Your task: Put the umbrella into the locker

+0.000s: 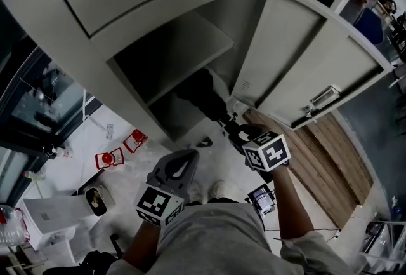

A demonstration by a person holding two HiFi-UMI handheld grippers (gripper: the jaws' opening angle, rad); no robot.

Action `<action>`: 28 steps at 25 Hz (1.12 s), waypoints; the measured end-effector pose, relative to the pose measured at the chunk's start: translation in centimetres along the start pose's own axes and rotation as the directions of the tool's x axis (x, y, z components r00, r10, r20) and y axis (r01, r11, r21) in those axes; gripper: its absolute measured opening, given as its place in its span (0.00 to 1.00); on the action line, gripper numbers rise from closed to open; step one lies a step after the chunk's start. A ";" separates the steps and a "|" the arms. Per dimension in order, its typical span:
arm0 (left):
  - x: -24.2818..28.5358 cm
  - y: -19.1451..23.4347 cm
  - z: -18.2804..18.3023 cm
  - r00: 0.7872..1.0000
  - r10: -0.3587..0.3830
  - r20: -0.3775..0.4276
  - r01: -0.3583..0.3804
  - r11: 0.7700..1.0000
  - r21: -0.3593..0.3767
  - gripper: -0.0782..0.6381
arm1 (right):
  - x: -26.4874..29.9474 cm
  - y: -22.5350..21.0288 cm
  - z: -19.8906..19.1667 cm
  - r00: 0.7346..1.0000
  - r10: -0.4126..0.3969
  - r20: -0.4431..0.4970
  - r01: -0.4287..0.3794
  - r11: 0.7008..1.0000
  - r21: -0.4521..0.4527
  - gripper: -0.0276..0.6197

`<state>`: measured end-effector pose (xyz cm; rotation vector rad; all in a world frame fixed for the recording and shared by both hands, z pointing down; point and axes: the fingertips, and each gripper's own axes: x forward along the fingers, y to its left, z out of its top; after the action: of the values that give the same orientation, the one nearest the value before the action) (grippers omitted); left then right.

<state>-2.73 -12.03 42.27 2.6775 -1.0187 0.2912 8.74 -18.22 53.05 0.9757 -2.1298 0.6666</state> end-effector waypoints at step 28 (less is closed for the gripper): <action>-0.6 1.5 0.2 0.998 0.048 0.027 -0.047 0.998 -0.029 0.13 | 0.5 -0.1 4.8 0.998 -0.047 0.031 0.048 0.998 -0.043 0.33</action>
<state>-4.21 -12.81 42.16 2.6420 -1.0877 0.2476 6.78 -21.76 50.38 1.0155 -2.1318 0.5834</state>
